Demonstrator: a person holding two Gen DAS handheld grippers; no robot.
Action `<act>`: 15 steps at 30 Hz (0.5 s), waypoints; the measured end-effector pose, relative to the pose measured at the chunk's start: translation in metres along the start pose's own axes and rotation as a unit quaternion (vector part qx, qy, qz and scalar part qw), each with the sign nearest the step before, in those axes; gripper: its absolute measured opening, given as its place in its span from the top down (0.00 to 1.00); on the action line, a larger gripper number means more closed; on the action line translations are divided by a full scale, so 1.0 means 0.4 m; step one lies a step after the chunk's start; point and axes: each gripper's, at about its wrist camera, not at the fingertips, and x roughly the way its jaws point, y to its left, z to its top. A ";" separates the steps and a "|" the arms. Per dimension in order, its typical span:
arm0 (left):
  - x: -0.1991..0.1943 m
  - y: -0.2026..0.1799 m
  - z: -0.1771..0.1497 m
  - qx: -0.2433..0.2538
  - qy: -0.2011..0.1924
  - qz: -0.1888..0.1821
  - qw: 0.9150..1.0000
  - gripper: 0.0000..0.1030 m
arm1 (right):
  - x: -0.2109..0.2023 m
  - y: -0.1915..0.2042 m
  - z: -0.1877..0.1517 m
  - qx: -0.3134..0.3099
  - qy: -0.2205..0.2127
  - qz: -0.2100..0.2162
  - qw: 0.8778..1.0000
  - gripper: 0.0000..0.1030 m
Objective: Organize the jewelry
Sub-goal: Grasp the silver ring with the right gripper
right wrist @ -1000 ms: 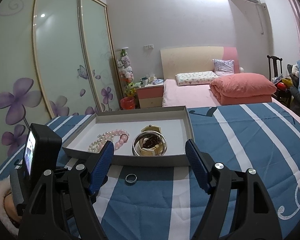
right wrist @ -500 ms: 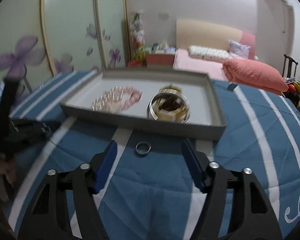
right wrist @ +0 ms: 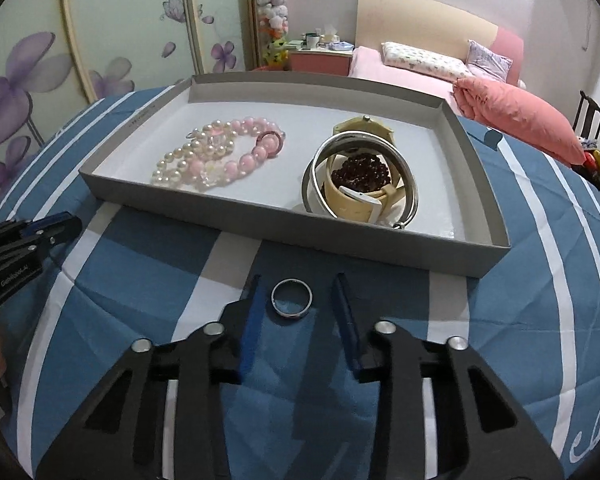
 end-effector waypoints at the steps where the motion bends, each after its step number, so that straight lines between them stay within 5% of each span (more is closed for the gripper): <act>1: -0.001 -0.010 -0.002 0.000 0.000 0.001 1.000 0.84 | -0.004 -0.001 -0.004 0.000 0.001 -0.001 1.000 0.78; 10: -0.001 -0.008 -0.001 -0.001 0.000 0.000 1.000 0.84 | -0.037 -0.031 -0.033 0.019 0.003 -0.006 1.000 0.78; 15: -0.010 -0.011 -0.002 -0.017 -0.008 -0.006 1.000 0.84 | -0.097 -0.059 -0.037 0.039 -0.044 -0.012 0.998 0.78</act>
